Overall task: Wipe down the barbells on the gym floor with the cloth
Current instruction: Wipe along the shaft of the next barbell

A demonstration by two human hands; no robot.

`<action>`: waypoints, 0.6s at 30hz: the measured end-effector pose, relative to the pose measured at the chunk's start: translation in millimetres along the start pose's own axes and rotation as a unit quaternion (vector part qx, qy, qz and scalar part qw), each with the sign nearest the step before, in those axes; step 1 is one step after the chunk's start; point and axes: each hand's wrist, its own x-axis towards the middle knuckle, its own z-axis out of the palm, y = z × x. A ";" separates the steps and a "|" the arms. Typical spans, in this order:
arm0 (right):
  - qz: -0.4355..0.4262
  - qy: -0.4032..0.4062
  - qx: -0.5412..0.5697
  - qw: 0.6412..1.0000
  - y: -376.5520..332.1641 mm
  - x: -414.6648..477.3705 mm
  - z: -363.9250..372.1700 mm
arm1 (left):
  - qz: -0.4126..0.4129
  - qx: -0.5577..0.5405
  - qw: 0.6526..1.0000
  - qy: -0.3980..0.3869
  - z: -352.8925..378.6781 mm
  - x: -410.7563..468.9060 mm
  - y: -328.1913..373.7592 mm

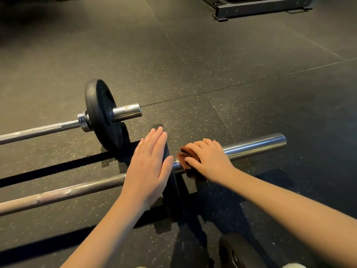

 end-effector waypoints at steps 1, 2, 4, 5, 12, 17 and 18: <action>0.003 0.007 0.007 1.000 -6.3 -0.7 0.4 | 0.002 0.004 1.000 -0.005 -1.0 0.5 -0.6; -0.010 0.007 0.010 1.000 -12.3 -2.7 3.3 | 0.003 0.010 1.000 -0.010 -1.8 0.4 -0.9; -0.058 -0.010 0.006 0.998 -19.4 -11.8 5.3 | 0.002 0.020 1.000 -0.020 -3.7 -0.9 -0.3; -0.074 -0.019 0.009 0.997 -17.9 -15.4 0.9 | 0.001 0.024 0.999 -0.023 -4.6 -1.8 -0.2; -0.067 -0.018 0.105 0.992 -12.5 -42.8 -30.2 | -0.005 0.020 0.999 -0.043 -11.9 -12.9 -3.5; 0.077 0.045 0.269 0.959 -27.9 -63.7 -46.7 | -0.040 0.015 0.997 -0.060 -17.9 -21.2 -2.1; 0.090 0.057 0.290 0.951 -32.4 -67.6 -48.8 | -0.040 0.018 0.997 -0.066 -20.4 -22.7 -1.6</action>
